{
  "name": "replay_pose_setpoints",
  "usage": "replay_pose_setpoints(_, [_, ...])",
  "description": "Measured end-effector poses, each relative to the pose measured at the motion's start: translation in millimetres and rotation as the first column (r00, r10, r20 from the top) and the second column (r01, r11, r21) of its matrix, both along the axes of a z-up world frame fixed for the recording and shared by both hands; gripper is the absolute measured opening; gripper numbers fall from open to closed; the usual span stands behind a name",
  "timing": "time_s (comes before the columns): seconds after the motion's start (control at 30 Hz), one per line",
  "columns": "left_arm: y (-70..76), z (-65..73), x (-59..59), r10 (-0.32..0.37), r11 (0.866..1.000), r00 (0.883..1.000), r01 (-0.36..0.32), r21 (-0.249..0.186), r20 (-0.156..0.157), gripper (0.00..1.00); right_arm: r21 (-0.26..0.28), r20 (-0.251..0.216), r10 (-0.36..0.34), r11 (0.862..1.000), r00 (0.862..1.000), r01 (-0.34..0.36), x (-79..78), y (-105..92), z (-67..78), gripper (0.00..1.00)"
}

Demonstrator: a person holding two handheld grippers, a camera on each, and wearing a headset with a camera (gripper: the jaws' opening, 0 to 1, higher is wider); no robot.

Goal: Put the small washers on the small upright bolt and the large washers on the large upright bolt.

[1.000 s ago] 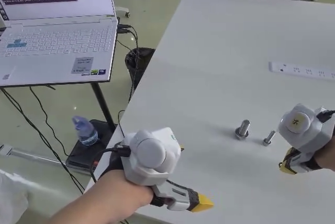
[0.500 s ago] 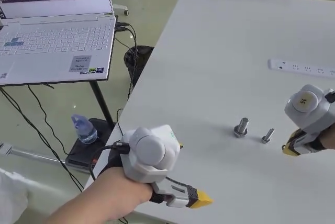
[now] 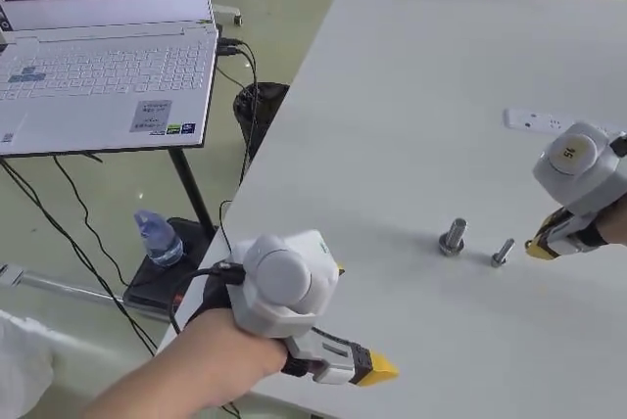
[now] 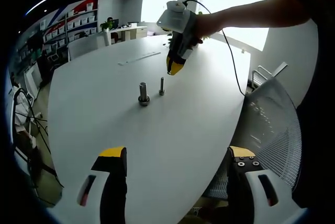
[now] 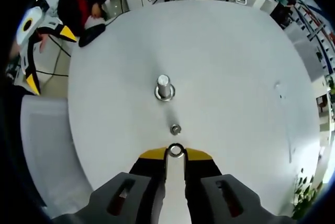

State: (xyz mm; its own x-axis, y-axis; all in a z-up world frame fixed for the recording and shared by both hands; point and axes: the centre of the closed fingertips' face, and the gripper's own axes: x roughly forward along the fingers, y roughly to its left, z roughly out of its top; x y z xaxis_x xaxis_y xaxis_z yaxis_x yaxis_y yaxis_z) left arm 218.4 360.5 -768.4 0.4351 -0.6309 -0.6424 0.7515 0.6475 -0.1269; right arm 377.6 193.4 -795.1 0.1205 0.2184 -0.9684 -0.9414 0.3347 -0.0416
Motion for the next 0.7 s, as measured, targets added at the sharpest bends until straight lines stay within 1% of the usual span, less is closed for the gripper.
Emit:
replay_pose_setpoints(0.23, [0.5,2.0,1.9,0.000,1.000,1.000,0.000,-0.005,0.003,0.78,0.003,-0.001,0.012,1.000,1.000,-0.012,3.4,7.4,2.2,0.12])
replay_pose_setpoints(0.33, [1.6,1.3,3.1,0.002,1.000,1.000,-0.002,0.001,0.003,0.78,0.001,-0.002,0.022,1.000,1.000,-0.022,4.3,9.8,0.0,0.12])
replay_pose_setpoints(0.7, [1.6,0.5,4.8,0.005,1.000,1.000,-0.005,-0.005,-0.002,0.78,0.000,-0.005,0.037,0.999,0.999,-0.037,7.5,16.8,-7.3,0.12])
